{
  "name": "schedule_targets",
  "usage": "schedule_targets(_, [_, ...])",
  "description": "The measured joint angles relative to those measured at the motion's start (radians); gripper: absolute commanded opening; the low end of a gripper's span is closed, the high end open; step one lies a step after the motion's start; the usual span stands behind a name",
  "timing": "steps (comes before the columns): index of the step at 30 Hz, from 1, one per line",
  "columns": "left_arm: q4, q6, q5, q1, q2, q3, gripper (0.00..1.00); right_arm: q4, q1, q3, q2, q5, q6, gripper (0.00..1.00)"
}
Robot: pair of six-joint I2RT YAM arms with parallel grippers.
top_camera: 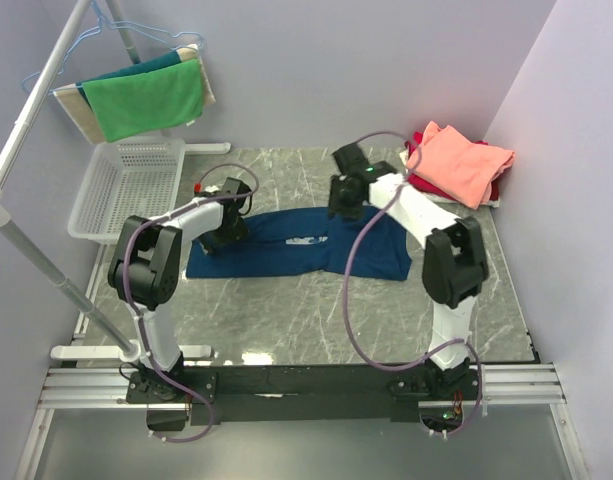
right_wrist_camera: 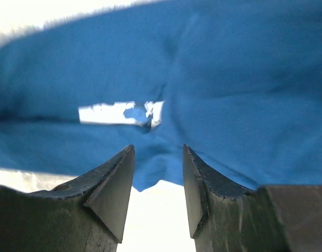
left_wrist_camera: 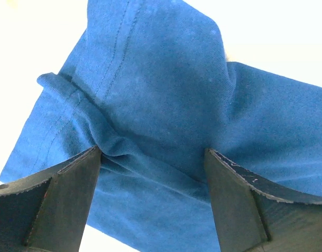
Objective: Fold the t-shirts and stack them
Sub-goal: Fold the tshirt
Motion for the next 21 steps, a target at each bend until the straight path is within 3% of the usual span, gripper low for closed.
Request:
schedule_targets(9, [0.088, -0.068, 0.071, -0.005, -0.171, -0.235, 0.88, -0.003, -0.114, -0.004, -0.141, 0.001, -0.017, 0.5])
schedule_targets(21, [0.086, -0.156, 0.17, -0.027, -0.422, -0.478, 0.88, -0.059, -0.128, -0.047, -0.085, 0.021, -0.008, 0.5])
